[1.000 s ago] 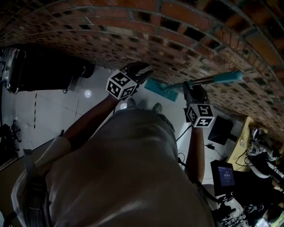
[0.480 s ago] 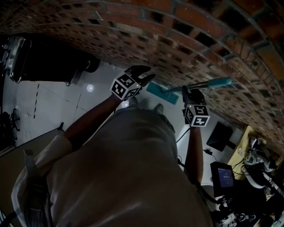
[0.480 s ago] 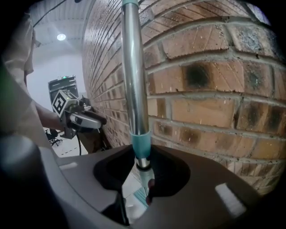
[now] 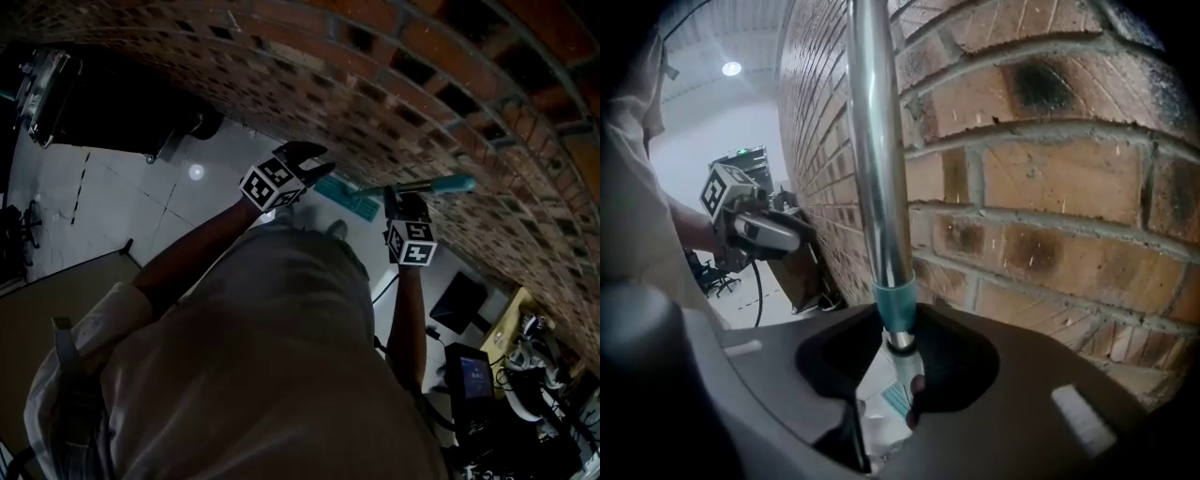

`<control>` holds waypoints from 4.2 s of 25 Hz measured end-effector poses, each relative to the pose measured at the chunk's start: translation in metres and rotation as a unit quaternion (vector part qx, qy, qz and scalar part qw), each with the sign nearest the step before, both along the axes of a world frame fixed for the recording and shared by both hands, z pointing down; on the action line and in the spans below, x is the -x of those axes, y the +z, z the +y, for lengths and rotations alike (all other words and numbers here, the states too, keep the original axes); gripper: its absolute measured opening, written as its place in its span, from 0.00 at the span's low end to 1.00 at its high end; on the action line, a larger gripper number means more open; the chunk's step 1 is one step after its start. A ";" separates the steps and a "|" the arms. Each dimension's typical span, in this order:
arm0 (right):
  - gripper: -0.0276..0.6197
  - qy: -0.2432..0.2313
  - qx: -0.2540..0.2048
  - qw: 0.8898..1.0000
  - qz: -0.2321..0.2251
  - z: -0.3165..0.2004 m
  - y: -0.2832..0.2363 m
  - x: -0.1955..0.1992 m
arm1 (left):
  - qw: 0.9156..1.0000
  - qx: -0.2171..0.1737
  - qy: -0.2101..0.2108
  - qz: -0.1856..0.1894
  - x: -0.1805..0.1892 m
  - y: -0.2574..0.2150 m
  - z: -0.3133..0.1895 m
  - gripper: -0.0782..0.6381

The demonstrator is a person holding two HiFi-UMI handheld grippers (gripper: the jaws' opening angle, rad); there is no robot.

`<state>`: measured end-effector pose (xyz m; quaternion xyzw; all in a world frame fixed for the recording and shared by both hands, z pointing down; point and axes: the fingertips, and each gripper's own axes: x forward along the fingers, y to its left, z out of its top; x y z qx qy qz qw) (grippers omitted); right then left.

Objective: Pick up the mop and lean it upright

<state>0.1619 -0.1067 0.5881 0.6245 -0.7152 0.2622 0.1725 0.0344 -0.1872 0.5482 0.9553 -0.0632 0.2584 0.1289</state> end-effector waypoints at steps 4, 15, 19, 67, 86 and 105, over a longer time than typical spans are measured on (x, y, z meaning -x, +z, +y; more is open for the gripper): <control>0.22 -0.006 0.018 1.000 -0.004 0.000 0.022 0.001 | 1.000 0.001 -0.010 -0.007 0.004 0.007 -0.002 0.34; 0.22 -0.012 0.045 0.999 -0.005 -0.005 0.057 0.002 | 0.999 -0.003 -0.034 -0.017 0.022 0.015 -0.005 0.34; 0.22 -0.013 0.052 0.999 -0.004 -0.007 0.069 0.003 | 0.999 0.000 -0.043 -0.025 0.029 0.021 -0.006 0.34; 0.22 -0.035 0.178 0.983 0.006 0.002 0.228 -0.023 | 0.993 0.024 -0.063 -0.097 0.018 0.052 0.030 0.35; 0.22 -0.053 0.219 0.974 0.008 0.003 0.283 -0.023 | 0.989 0.023 -0.086 -0.116 0.029 0.052 0.034 0.35; 0.22 -0.057 0.239 0.969 0.009 -0.012 0.313 -0.021 | 0.985 0.031 -0.107 -0.135 0.053 0.056 0.051 0.35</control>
